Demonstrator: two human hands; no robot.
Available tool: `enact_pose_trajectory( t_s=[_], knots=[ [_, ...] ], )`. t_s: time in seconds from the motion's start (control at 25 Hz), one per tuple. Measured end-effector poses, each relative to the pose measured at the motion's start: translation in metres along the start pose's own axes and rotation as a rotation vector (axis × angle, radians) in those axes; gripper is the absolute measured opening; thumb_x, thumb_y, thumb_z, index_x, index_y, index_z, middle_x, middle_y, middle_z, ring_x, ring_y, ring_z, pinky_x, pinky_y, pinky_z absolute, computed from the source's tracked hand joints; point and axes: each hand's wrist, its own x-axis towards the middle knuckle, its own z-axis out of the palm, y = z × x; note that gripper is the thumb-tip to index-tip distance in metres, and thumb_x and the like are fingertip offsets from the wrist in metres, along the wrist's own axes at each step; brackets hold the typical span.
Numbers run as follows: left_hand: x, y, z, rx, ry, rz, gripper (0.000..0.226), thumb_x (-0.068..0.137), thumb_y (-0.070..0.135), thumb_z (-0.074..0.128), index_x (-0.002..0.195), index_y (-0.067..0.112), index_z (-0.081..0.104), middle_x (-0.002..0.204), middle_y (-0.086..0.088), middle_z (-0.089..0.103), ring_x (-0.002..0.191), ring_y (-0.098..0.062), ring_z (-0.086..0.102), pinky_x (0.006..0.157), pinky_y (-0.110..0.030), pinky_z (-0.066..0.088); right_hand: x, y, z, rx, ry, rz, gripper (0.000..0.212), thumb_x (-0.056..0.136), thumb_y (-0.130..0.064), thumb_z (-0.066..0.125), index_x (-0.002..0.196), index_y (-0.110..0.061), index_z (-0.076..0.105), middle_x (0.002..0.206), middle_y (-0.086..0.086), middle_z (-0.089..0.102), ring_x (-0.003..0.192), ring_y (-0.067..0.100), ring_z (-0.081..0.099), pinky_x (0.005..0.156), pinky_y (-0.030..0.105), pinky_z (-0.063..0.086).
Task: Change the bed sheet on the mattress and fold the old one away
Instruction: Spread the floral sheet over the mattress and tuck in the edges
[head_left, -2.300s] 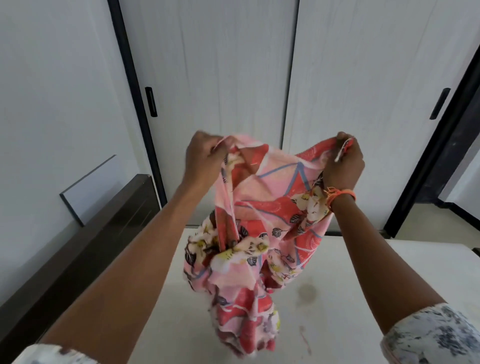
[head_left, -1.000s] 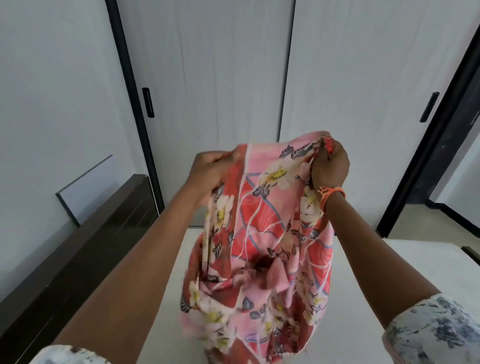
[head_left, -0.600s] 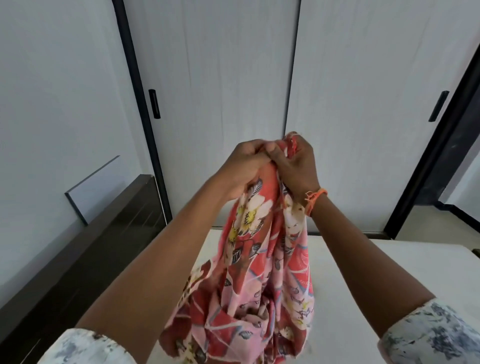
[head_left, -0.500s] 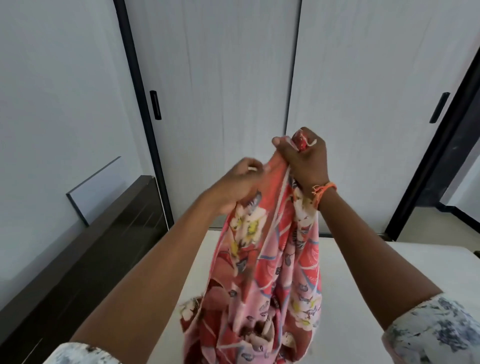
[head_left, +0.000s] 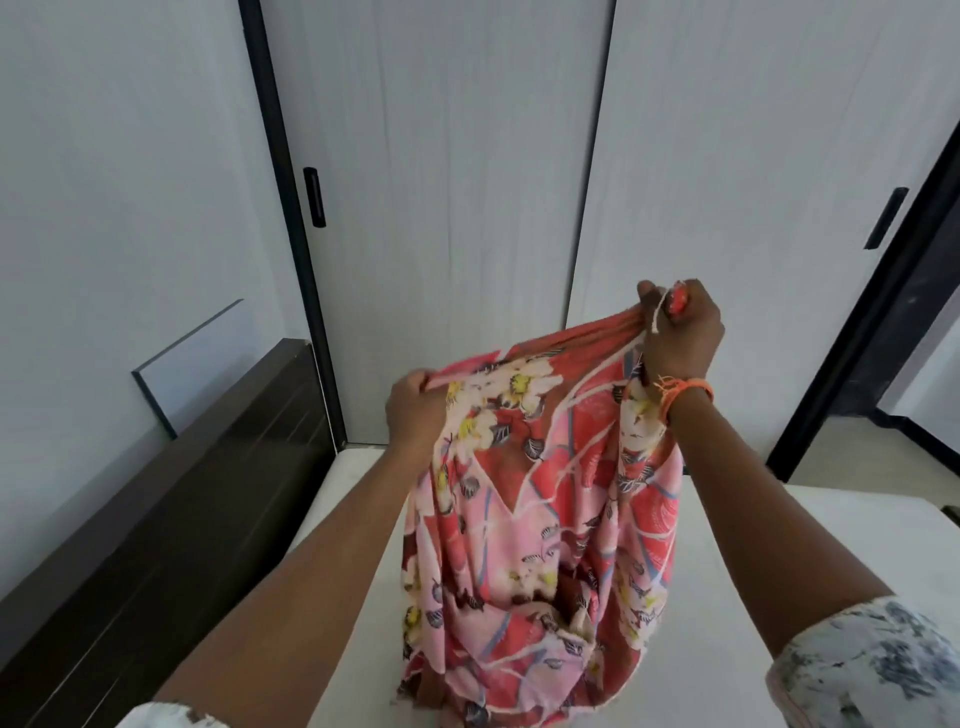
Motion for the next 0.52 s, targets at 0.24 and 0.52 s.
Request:
enact_pose_trajectory(
  t_s=[0.24,0.52],
  knots=[
    [-0.023,0.123,0.017,-0.234,-0.563,0.367,0.015,0.092,0.017,0.066,0.089,0.003,0.071,0.079,-0.01,0.061,0.075,-0.015,0.057,0.07,-0.024,0.046,-0.039,-0.04,0.014,0.535,-0.716,0.043,0.025,0.079,-0.007,0.076,0.099,-0.003,0.062,0.099,0.013,0.068,0.093,0.022,0.068,0.079,0.033,0.056],
    [-0.011,0.085,0.002,0.254,-0.783,0.229,0.049,0.079,0.023,0.083,0.12,0.014,0.058,0.113,0.01,0.064,0.105,-0.012,0.064,0.083,-0.018,0.052,0.0,-0.06,0.012,-0.015,-0.437,-0.458,0.031,0.078,-0.012,0.074,0.065,-0.018,0.046,0.059,-0.006,0.046,0.057,0.008,0.044,0.056,0.027,0.033]
  ],
)
